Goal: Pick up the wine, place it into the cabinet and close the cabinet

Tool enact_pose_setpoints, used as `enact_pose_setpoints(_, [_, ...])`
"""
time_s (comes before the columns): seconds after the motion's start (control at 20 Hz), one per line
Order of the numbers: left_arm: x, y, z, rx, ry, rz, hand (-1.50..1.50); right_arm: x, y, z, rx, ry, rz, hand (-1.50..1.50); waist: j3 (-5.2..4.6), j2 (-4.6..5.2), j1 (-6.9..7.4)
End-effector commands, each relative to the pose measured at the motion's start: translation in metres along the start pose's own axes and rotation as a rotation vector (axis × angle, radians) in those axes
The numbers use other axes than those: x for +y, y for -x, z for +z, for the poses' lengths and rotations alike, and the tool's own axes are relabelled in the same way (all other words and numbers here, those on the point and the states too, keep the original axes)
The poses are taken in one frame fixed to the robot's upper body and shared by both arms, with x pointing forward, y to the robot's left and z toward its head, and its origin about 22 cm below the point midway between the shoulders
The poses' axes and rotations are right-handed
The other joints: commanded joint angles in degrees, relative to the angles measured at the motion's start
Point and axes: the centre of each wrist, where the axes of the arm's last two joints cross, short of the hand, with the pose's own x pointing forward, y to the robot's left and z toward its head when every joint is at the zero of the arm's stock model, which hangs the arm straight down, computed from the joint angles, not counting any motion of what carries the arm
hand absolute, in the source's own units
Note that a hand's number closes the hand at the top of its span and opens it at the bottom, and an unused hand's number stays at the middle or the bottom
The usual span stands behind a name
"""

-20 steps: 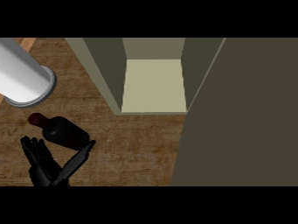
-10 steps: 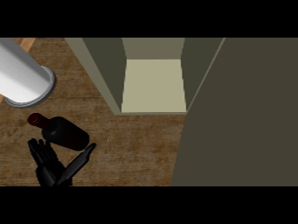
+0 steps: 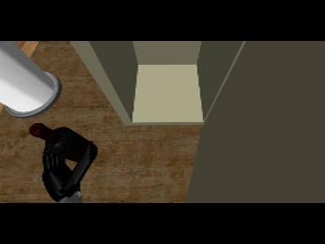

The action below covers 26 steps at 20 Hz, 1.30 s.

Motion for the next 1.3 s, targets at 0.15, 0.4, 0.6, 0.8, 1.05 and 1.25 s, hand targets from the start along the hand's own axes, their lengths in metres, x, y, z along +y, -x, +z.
enact_pose_setpoints(0.15, [-0.013, 0.01, 0.023, -0.032, 0.117, -0.03, 1.5, -0.009, -0.004, 0.038, 0.016, -0.059, -0.027, -1.5, 0.1, -0.03, -0.21])
enact_pose_setpoints(0.4, [-0.022, 0.003, -0.012, -0.174, 0.183, -0.202, 1.5, 0.002, -0.013, 0.018, 0.021, -0.062, -0.024, -1.5, 0.0, -0.11, -0.29])
enact_pose_setpoints(0.6, [-0.044, -0.005, -0.02, -0.212, 0.28, -0.164, 1.5, 0.002, -0.007, 0.016, 0.036, -0.076, -0.025, -1.5, 0.02, -0.08, -0.09])
enact_pose_setpoints(0.8, [-0.048, -0.005, -0.013, -0.118, 0.704, -0.074, 1.5, 0.003, 0.002, 0.008, 0.029, -0.075, -0.029, -1.5, 0.05, -0.07, -1.22])
enact_pose_setpoints(1.05, [-0.053, -0.023, -0.023, -0.135, 0.883, 0.029, 1.5, -0.002, 0.002, 0.022, 0.023, -0.053, -0.025, -1.5, 0.1, -0.17, 0.04])
enact_pose_setpoints(1.25, [-0.101, -0.065, -0.024, -0.161, 0.924, 0.068, 1.5, 0.0, 0.003, 0.01, 0.052, -0.051, -0.028, -1.5, 0.1, -0.27, 0.68])
